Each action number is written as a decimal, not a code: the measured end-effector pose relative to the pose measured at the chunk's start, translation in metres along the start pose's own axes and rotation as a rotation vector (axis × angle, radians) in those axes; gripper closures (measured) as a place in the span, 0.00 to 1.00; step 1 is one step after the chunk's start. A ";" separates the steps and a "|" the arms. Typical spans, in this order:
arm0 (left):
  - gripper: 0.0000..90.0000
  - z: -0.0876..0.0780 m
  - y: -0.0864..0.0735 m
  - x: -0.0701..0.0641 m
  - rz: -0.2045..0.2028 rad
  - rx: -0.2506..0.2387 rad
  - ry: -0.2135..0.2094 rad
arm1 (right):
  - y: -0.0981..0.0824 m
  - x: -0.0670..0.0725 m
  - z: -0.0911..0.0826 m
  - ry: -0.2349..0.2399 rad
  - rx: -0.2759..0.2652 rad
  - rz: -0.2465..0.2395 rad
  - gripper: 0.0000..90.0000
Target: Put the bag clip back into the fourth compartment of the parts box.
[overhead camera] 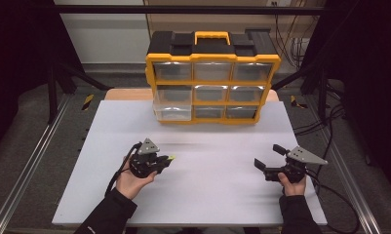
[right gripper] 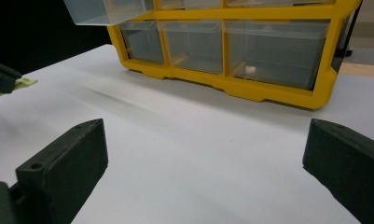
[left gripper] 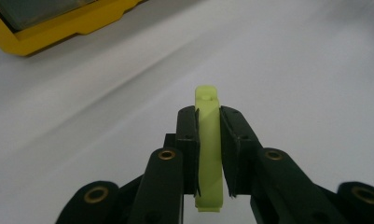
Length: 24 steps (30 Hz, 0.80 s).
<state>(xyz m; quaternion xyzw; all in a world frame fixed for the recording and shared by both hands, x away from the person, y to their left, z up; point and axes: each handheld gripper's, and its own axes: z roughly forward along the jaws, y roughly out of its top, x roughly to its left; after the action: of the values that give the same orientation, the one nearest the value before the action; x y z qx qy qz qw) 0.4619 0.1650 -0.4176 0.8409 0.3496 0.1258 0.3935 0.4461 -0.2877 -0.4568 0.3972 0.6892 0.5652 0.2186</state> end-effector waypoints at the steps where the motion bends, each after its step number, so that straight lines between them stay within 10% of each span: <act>1: 0.86 -0.001 0.001 0.000 0.000 -0.003 0.001 | 0.000 0.000 0.000 0.000 0.000 0.000 0.01; 24: 0.86 -0.025 0.018 0.008 -0.005 -0.078 0.004 | 0.000 0.000 0.000 -0.001 0.003 0.000 0.01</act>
<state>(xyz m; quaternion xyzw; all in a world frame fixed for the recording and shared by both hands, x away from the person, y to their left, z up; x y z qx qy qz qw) 0.4645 0.1771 -0.3887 0.8239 0.3473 0.1397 0.4255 0.4460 -0.2873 -0.4571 0.3979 0.6900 0.5640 0.2182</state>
